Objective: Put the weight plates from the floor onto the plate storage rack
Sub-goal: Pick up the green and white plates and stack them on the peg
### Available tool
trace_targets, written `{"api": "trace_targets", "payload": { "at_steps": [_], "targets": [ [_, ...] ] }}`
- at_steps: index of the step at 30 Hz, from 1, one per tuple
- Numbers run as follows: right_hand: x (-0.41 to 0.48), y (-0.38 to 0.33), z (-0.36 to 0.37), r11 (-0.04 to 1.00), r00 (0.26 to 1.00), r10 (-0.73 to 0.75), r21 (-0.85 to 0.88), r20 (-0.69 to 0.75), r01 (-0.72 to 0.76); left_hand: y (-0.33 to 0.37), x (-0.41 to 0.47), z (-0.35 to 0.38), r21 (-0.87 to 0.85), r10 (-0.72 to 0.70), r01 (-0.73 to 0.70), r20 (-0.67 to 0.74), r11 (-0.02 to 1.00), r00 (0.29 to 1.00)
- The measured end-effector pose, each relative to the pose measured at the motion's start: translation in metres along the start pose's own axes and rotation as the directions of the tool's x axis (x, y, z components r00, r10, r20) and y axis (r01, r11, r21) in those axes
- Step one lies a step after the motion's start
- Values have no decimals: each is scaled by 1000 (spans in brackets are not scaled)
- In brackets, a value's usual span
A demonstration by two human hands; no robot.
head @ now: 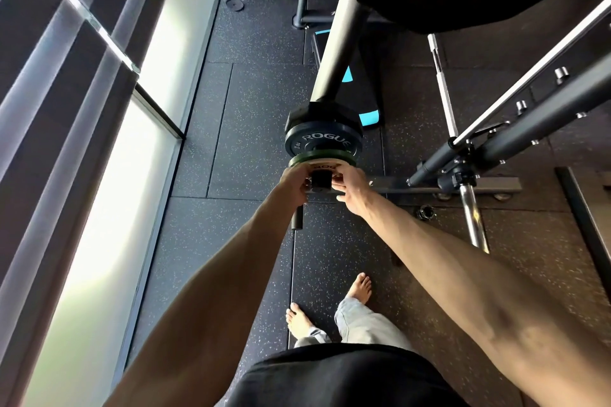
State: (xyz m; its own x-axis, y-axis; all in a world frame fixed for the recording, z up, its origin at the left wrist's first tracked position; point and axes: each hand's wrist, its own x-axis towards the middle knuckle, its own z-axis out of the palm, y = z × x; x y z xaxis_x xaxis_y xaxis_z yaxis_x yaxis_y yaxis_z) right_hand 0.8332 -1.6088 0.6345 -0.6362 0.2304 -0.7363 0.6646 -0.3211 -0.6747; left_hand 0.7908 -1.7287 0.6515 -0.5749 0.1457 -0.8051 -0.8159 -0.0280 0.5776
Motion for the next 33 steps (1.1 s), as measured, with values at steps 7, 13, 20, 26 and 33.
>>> {"api": "trace_targets", "payload": {
  "at_steps": [7, 13, 20, 26, 33],
  "targets": [
    [17, -27, 4, 997, 1000, -18, -72, 16, 20, 28, 10, 9, 155, 23, -17, -33, 988, 999],
    [30, -46, 8, 992, 1000, -16, -121, 7, 17, 47, 28, 20, 173, 74, -63, -58, 983, 996],
    [45, -58, 9, 990, 999, -36, -135, 12, 37, 63, 44, 25, 259, 65, -43, -73, 965, 995],
    [59, -75, 7, 988, 1000, -27, -151, 12, 28, 75, 55, 27, 208, 116, -96, -84, 973, 990],
    [72, -78, -1, 978, 996, -11, -208, 90, 29, 80, 64, 28, 231, 121, -93, -110, 969, 987]
  ]
}}
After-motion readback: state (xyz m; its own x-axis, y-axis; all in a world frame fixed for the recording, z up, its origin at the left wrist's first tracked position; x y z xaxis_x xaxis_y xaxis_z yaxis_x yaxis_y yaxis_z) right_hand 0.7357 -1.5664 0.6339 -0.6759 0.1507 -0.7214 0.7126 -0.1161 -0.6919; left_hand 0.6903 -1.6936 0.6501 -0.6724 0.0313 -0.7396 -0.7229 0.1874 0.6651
